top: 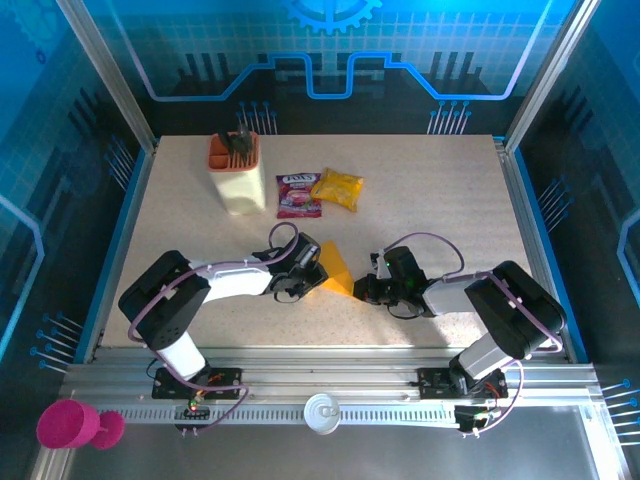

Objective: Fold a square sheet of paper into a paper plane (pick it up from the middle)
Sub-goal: Third fold the triangle at the center of the table.

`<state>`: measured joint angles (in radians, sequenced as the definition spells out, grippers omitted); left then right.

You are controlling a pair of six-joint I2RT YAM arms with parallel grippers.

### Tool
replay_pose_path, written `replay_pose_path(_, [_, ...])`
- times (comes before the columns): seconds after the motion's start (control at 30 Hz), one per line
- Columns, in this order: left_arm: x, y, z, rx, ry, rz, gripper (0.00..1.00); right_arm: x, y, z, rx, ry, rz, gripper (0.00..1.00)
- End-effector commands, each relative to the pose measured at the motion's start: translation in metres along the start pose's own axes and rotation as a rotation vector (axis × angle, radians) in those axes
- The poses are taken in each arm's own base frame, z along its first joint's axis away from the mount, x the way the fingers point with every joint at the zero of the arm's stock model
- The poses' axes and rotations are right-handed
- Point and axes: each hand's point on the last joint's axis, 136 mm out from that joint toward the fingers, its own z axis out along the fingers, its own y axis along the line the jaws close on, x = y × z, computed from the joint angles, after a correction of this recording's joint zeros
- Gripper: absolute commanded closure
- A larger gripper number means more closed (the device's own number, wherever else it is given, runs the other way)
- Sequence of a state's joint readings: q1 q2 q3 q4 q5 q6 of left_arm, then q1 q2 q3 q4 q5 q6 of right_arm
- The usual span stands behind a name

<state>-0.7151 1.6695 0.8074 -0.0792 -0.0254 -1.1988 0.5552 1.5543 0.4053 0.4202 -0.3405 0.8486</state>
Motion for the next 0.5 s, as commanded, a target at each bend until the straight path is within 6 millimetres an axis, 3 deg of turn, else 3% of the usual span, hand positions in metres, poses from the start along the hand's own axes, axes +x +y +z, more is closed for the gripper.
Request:
replay_pose_path(0.0, [-0.003, -0.01, 0.01, 0.038, 0.005, -0.004, 0.65, 0.042, -0.055, 0.0, 0.193, 0.112, 0.079, 1.0])
replay_pose_path(0.47, [-0.004, -0.016, -0.005, 0.079, -0.009, 0.012, 0.69, 0.043, -0.057, 0.001, 0.196, 0.116, 0.082, 1.0])
